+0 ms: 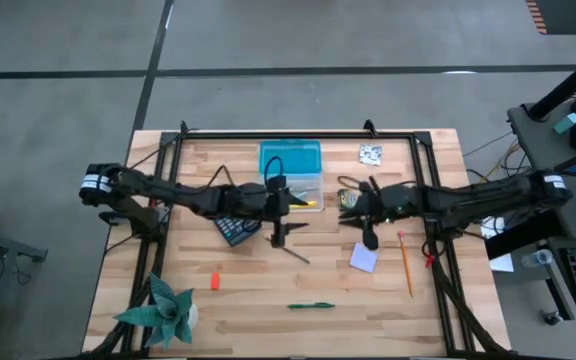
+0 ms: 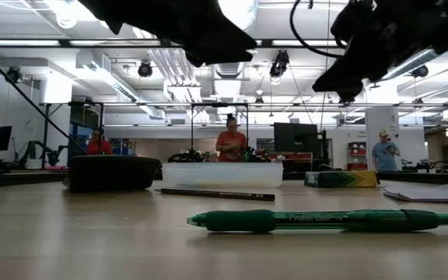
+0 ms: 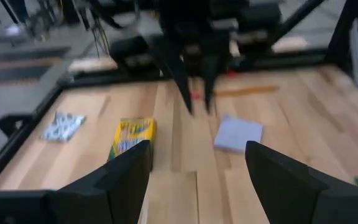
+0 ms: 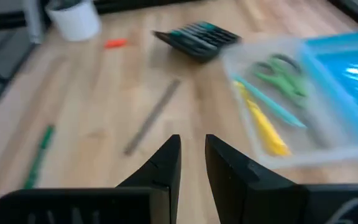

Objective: Pack school essentials
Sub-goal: Put the black pencil into the blue supply box

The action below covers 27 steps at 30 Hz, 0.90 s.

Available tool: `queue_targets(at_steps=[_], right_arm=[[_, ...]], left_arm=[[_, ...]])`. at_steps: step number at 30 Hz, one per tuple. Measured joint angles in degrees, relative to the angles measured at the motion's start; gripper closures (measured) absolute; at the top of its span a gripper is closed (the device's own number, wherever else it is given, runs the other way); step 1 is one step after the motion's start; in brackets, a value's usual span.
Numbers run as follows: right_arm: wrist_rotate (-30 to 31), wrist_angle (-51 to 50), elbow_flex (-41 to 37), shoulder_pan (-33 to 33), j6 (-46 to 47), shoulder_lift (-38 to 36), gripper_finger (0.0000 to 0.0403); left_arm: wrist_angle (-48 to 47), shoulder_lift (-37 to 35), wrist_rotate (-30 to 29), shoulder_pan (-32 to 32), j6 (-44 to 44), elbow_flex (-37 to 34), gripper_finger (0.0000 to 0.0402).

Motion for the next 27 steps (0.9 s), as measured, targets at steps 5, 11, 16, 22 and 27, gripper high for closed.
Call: queue_targets(at_steps=[5,11,16,22,27], right_arm=[[3.32,8.53,0.92,5.34,1.33,6.85,0.0339],[4.42,10.47,7.08,6.95,0.31,17.09,0.0339],[4.56,10.23,14.09,6.89,-2.99,26.3,0.0339],[4.89,10.26,22.7,6.87,-5.28,36.85,0.0339],[8.22,5.99,30.33,6.8,-5.96,44.66,0.0339]], left_arm=[[10.0,-2.01,0.02,-1.14,-1.44,-5.46,0.0157],[10.97,-6.02,-1.79,-1.18,-1.47,-6.92,0.0157],[11.09,-10.33,-1.99,-1.01,2.38,-7.85,0.0157],[10.71,-17.25,-5.19,-0.78,8.88,-11.48,0.0157],[10.69,-21.36,-7.58,-0.44,12.01,-14.94,0.0157]])
